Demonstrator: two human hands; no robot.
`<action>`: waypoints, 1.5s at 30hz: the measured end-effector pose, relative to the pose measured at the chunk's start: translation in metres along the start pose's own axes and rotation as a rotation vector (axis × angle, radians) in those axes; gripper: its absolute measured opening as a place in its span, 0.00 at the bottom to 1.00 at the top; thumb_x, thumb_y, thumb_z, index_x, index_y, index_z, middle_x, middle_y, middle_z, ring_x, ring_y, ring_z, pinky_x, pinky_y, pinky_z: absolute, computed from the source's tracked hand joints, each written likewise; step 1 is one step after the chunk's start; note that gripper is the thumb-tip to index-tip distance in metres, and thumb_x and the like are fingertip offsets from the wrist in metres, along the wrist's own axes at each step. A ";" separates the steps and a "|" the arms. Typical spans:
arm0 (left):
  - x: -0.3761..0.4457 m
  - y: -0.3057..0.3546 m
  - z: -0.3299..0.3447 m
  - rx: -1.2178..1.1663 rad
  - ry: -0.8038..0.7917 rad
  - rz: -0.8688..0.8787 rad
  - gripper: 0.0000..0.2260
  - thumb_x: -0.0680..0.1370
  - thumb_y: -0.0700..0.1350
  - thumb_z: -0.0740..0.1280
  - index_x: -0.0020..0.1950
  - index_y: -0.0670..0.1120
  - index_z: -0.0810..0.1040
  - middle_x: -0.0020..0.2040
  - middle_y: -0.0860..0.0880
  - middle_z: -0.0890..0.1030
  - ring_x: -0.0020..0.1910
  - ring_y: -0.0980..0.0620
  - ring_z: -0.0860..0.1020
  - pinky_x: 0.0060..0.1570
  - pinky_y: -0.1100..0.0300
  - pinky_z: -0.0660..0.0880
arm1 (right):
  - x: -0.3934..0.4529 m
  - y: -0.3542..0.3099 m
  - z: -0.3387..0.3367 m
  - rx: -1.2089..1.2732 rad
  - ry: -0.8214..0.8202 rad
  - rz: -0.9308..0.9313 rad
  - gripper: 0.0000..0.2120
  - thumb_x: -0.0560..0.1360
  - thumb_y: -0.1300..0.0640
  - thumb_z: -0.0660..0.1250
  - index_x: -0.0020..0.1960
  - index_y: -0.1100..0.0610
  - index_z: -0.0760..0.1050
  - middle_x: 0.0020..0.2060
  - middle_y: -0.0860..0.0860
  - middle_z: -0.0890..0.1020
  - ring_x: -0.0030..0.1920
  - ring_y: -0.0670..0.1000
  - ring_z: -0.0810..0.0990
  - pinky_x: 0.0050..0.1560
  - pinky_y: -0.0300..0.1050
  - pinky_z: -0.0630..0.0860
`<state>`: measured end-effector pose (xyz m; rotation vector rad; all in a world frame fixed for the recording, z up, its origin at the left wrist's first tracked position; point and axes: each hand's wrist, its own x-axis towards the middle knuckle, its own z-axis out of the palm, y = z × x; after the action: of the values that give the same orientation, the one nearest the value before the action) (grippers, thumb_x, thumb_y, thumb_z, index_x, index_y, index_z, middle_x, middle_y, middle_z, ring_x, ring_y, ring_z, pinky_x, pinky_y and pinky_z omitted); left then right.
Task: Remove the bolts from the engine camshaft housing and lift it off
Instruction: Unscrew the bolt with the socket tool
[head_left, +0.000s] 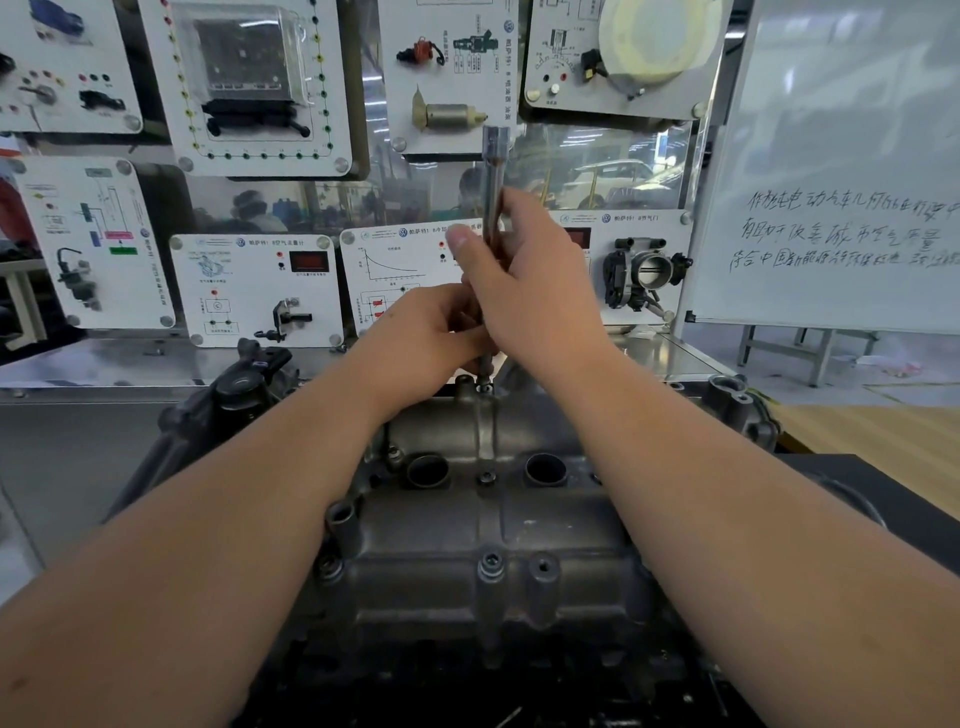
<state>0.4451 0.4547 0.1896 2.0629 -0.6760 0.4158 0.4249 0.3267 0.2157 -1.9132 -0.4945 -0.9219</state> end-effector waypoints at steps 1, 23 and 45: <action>0.000 0.000 0.000 0.008 -0.003 0.006 0.06 0.78 0.39 0.70 0.53 0.39 0.80 0.43 0.42 0.85 0.43 0.45 0.85 0.54 0.43 0.80 | -0.001 0.000 -0.001 -0.017 0.017 -0.013 0.13 0.81 0.48 0.66 0.60 0.54 0.76 0.42 0.50 0.84 0.42 0.50 0.82 0.47 0.51 0.79; -0.002 0.002 0.000 0.097 0.029 0.010 0.13 0.75 0.51 0.70 0.49 0.40 0.81 0.40 0.47 0.85 0.42 0.45 0.84 0.49 0.42 0.79 | 0.005 0.003 0.000 -0.105 -0.020 0.007 0.13 0.84 0.52 0.59 0.51 0.62 0.75 0.45 0.55 0.85 0.46 0.56 0.83 0.48 0.56 0.78; -0.001 0.001 0.003 -0.001 0.005 -0.012 0.07 0.81 0.41 0.65 0.51 0.42 0.82 0.43 0.48 0.85 0.42 0.49 0.84 0.35 0.70 0.74 | 0.004 0.002 0.002 -0.024 -0.014 0.017 0.13 0.84 0.54 0.57 0.65 0.57 0.71 0.46 0.52 0.84 0.45 0.50 0.84 0.49 0.51 0.80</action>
<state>0.4437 0.4519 0.1877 2.0637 -0.6602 0.4137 0.4296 0.3277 0.2175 -1.9440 -0.4763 -0.9083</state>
